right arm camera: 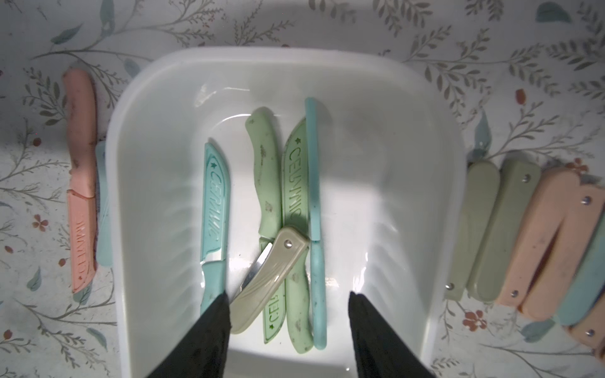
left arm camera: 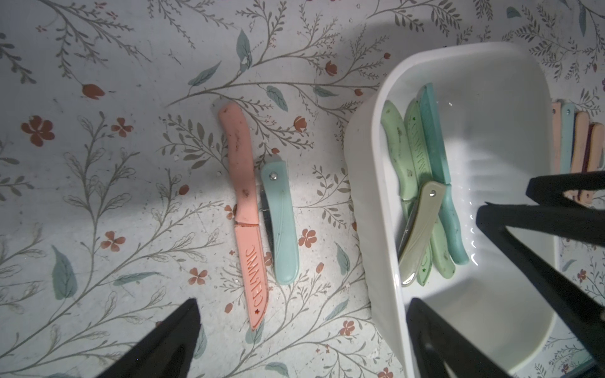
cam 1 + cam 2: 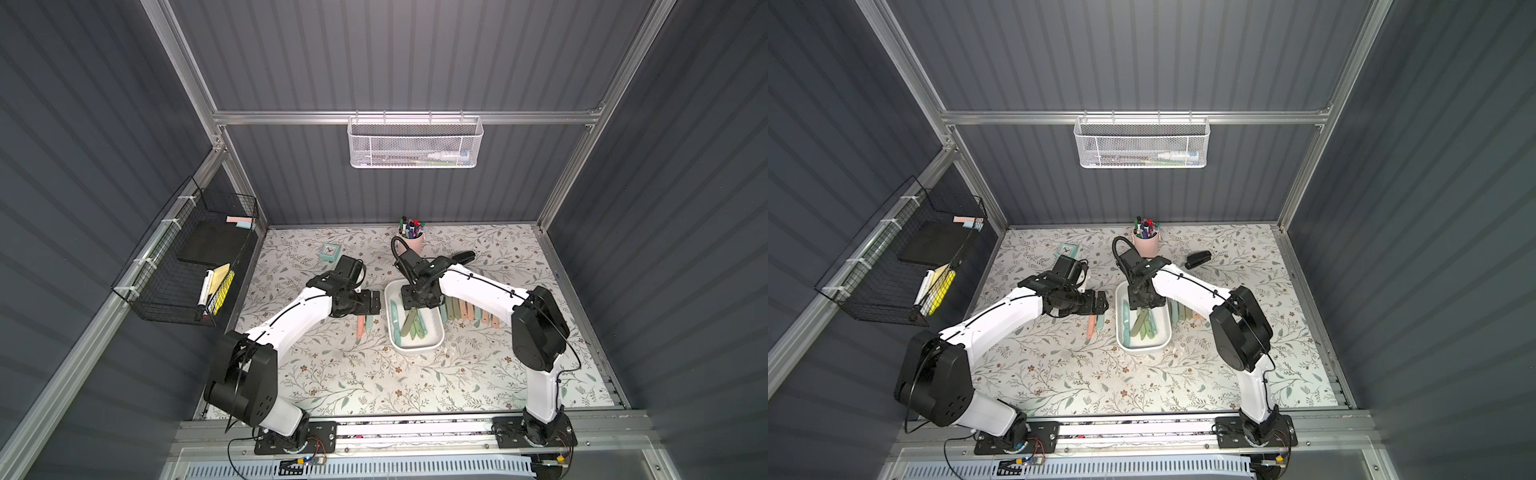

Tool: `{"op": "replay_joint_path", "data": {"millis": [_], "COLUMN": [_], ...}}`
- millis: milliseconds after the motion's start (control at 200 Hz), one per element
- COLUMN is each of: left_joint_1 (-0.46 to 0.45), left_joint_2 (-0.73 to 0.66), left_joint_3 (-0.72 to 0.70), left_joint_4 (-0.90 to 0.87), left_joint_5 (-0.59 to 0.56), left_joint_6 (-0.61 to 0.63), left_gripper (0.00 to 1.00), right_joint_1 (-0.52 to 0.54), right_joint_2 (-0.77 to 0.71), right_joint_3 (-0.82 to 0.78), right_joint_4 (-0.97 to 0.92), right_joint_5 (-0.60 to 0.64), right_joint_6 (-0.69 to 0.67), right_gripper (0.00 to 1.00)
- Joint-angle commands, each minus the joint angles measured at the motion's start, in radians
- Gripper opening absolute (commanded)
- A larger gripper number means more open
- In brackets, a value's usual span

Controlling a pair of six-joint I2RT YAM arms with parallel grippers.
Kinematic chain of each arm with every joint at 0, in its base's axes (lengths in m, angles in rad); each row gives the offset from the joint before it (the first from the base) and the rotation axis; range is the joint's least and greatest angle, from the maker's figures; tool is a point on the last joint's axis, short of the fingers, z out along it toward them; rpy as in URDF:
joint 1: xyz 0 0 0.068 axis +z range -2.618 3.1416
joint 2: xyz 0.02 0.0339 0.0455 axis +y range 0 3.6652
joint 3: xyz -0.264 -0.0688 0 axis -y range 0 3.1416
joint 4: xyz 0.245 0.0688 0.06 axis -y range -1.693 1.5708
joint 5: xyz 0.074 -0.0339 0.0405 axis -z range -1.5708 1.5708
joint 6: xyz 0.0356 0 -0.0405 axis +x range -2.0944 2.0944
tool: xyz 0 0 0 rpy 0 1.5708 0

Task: Take the fruit knife out of the storage box
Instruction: Adjust the fruit knife in the storage box.

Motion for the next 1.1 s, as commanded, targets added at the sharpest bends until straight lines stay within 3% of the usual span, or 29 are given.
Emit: {"op": "replay_joint_path", "data": {"millis": [0, 205, 495, 916, 1096], "left_joint_1": [-0.004, -0.005, -0.004, -0.005, -0.005], "left_joint_2": [0.016, 0.017, 0.016, 0.025, 0.026], "left_joint_3": [0.02, 0.015, 0.013, 0.014, 0.015], "left_joint_4": [-0.01, -0.017, -0.021, -0.021, -0.022], "left_joint_5": [0.019, 0.0, -0.008, -0.009, -0.01], "left_joint_6": [0.024, 0.023, 0.021, 0.019, 0.018], "left_gripper": [0.99, 0.99, 1.0, 0.99, 0.99], "right_joint_1": [0.006, 0.012, 0.017, 0.015, 0.011], "right_joint_2": [0.036, 0.094, 0.171, 0.241, 0.25], "right_joint_3": [0.022, 0.038, 0.065, 0.169, 0.193], "right_joint_4": [-0.066, -0.106, -0.085, -0.093, -0.102], "right_joint_5": [-0.072, -0.164, -0.185, -0.096, -0.076], "right_joint_6": [0.03, 0.062, 0.062, 0.019, 0.003], "right_gripper": [0.59, 0.54, 0.49, 0.3, 0.3]}}
